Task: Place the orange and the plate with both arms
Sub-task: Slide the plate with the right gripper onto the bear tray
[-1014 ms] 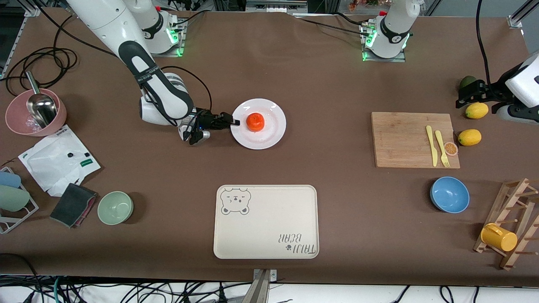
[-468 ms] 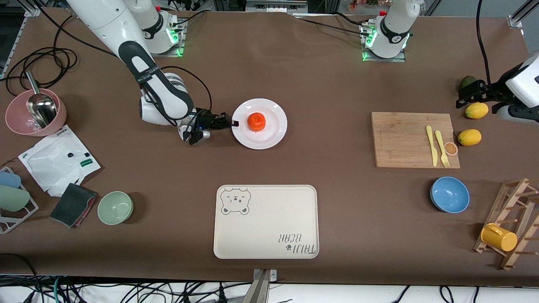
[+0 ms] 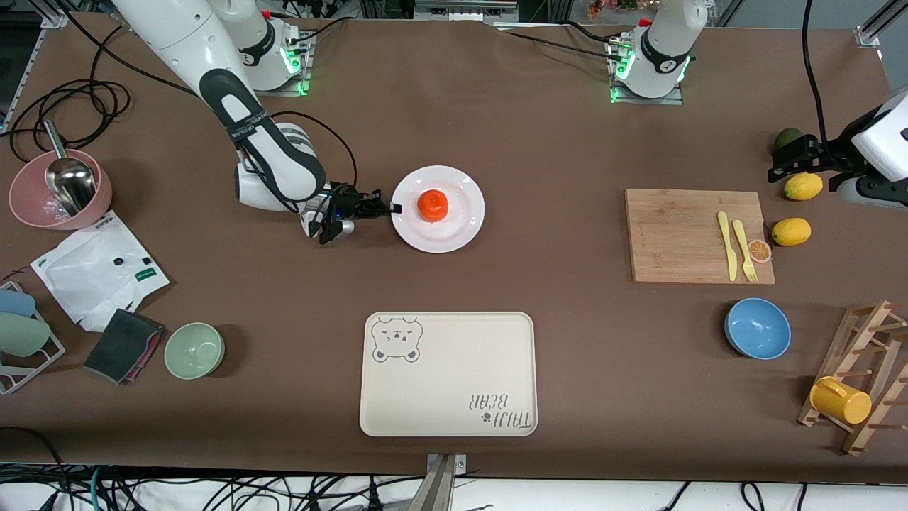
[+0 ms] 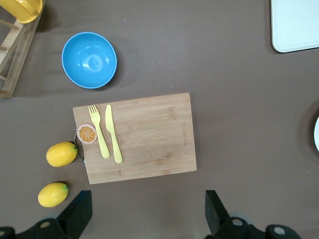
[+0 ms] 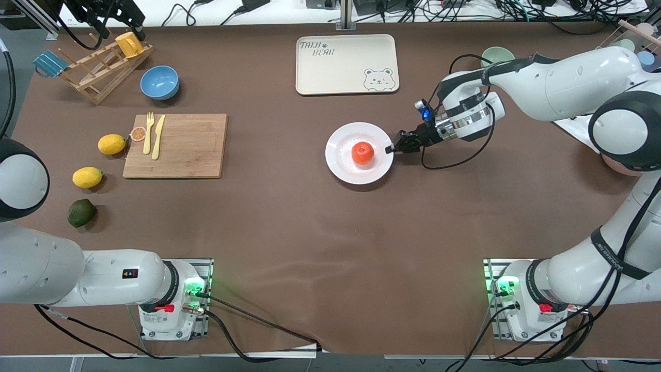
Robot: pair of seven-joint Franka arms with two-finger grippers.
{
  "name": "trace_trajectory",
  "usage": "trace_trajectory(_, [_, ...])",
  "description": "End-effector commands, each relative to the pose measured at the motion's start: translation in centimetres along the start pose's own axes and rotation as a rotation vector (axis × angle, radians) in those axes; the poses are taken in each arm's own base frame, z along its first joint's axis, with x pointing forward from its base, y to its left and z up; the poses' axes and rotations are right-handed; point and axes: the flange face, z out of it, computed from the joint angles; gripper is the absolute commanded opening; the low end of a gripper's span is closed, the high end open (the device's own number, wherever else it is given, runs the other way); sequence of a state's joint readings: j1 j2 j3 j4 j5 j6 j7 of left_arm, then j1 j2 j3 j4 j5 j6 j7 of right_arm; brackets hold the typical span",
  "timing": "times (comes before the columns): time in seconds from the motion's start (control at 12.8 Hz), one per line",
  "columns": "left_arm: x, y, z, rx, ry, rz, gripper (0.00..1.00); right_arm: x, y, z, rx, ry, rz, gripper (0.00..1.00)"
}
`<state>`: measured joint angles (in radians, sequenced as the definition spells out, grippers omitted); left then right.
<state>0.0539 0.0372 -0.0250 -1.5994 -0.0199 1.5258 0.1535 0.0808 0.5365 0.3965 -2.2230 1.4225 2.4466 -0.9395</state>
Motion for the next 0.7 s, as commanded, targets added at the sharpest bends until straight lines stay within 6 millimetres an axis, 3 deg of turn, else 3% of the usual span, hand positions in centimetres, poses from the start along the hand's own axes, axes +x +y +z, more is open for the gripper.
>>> trace_trajectory(0.0, [-0.3, -0.1, -0.1, 0.023, -0.005, -0.006, 1.00, -0.1, -0.1, 0.2, 0.000, 0.014, -0.006, 0.00])
trace_trajectory(0.31, [-0.3, -0.1, -0.1, 0.023, -0.005, -0.006, 1.00, 1.1, -0.9, -0.2, 0.016, 0.038, -0.001, 0.00])
trace_trajectory(0.62, [-0.3, -0.1, -0.1, 0.023, -0.005, -0.006, 1.00, 6.6, -4.1, -1.4, 0.081, 0.124, 0.075, 0.00])
